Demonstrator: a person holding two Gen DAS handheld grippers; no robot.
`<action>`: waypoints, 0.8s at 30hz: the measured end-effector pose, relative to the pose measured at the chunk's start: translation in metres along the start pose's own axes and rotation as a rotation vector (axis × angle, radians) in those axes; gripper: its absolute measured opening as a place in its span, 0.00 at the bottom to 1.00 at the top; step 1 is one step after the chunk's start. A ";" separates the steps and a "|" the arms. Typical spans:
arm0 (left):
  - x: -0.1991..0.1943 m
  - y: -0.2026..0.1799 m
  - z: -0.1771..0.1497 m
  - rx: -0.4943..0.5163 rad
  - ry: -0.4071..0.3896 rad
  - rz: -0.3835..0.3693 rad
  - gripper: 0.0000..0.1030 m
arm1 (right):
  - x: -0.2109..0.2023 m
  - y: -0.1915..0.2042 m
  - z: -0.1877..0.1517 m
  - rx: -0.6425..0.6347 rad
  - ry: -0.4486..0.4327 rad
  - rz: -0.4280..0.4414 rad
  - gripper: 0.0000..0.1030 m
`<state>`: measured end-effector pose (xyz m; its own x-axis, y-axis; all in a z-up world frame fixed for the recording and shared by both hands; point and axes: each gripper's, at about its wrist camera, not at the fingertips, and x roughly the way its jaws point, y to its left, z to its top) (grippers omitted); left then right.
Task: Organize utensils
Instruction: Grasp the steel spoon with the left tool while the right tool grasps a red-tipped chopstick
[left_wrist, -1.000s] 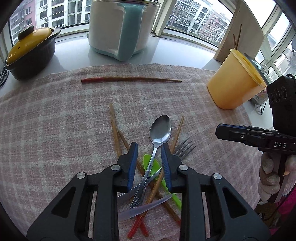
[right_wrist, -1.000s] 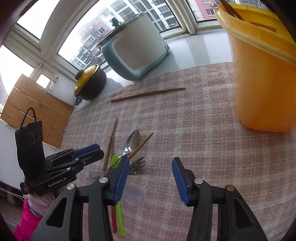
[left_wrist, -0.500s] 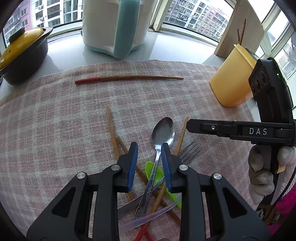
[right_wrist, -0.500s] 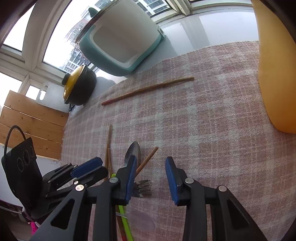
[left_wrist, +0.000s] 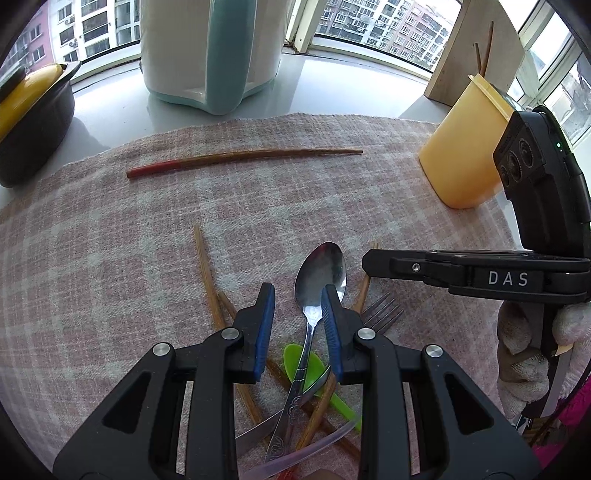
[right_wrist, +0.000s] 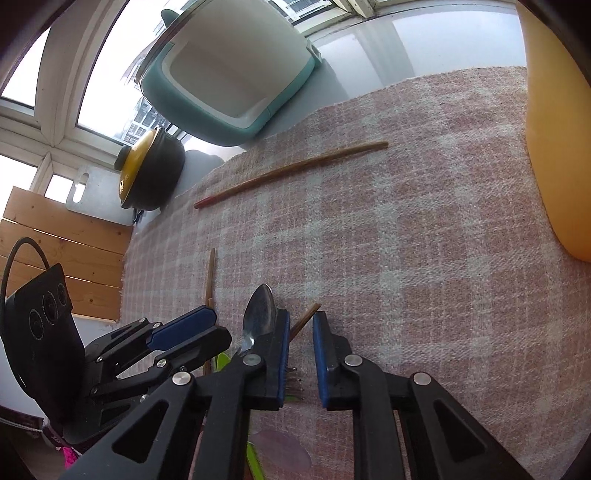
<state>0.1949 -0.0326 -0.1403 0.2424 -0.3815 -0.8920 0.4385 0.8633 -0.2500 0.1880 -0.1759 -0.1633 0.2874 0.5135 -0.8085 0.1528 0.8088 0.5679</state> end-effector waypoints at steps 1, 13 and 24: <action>0.001 0.000 0.001 0.002 0.001 -0.001 0.25 | 0.000 0.000 0.000 -0.002 -0.001 0.005 0.11; 0.011 -0.012 0.008 0.036 0.026 -0.021 0.39 | -0.018 -0.012 -0.009 0.008 -0.015 -0.007 0.01; 0.011 -0.008 0.011 0.046 0.021 0.021 0.39 | -0.024 -0.022 -0.010 0.089 -0.042 0.073 0.41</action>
<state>0.2032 -0.0472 -0.1439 0.2339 -0.3557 -0.9048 0.4728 0.8548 -0.2139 0.1684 -0.2035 -0.1582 0.3397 0.5562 -0.7585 0.2127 0.7401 0.6380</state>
